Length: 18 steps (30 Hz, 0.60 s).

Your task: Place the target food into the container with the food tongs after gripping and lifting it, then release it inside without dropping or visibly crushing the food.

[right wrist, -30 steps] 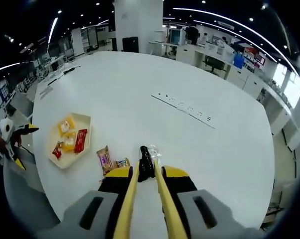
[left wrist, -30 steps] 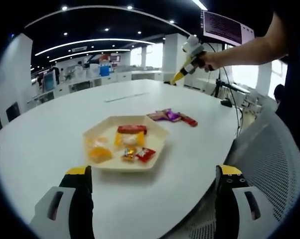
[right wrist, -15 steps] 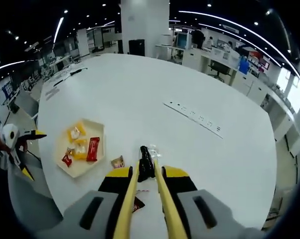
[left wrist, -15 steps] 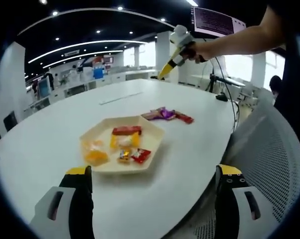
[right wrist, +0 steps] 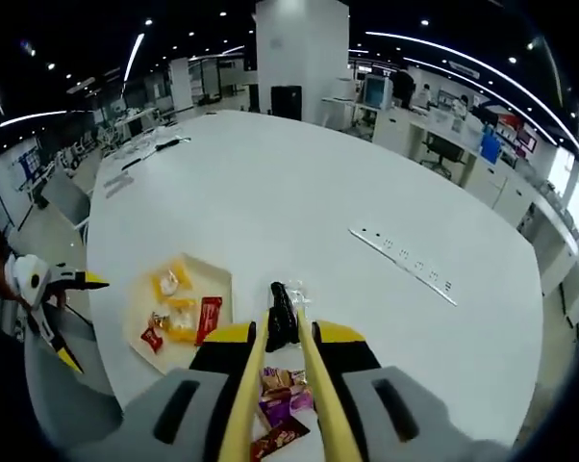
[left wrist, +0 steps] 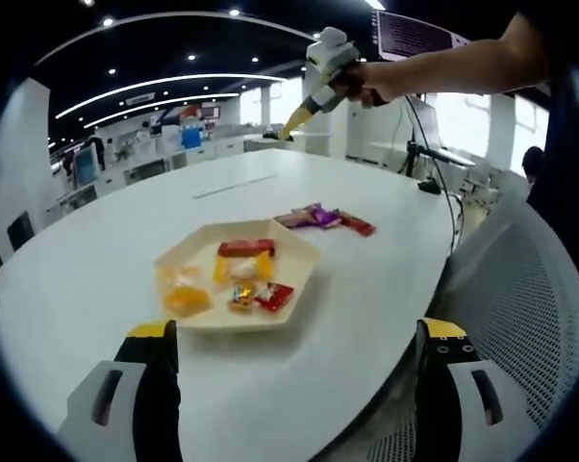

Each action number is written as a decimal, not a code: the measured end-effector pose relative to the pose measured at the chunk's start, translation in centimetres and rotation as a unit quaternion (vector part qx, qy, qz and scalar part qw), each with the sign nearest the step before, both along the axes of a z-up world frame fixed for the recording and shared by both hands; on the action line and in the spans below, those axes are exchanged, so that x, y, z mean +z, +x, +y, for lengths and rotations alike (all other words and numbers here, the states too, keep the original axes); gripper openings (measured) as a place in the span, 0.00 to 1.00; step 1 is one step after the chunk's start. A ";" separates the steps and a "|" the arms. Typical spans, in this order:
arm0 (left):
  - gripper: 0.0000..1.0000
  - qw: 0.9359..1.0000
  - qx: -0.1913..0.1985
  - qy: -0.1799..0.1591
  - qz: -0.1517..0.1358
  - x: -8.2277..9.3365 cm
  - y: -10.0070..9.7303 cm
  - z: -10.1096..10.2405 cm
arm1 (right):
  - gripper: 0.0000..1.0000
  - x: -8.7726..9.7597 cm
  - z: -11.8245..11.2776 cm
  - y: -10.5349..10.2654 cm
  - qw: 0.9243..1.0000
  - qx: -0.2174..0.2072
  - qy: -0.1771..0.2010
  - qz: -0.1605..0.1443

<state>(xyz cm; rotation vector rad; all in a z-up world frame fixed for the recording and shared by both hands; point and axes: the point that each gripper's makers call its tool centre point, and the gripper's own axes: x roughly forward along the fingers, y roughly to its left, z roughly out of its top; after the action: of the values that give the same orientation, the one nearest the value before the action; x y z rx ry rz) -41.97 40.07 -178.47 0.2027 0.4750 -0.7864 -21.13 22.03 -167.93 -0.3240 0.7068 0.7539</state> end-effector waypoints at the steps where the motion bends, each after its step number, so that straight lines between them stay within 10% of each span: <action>1: 1.00 1.000 0.000 0.002 0.000 0.0 0.0 0.0 | 0.22 0.1 0.8 0.0 1.000 0.006 0.001 -0.002; 18: 1.00 1.000 0.011 0.005 -0.003 0.0 0.2 0.4 | 0.22 1.7 9.7 -1.7 0.997 0.076 0.020 -0.004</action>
<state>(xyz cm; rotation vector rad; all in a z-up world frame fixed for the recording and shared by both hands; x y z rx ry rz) -41.74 40.51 -178.50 0.2083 0.4745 -0.7614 -22.80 31.70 -166.24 -0.3467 0.6633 0.9102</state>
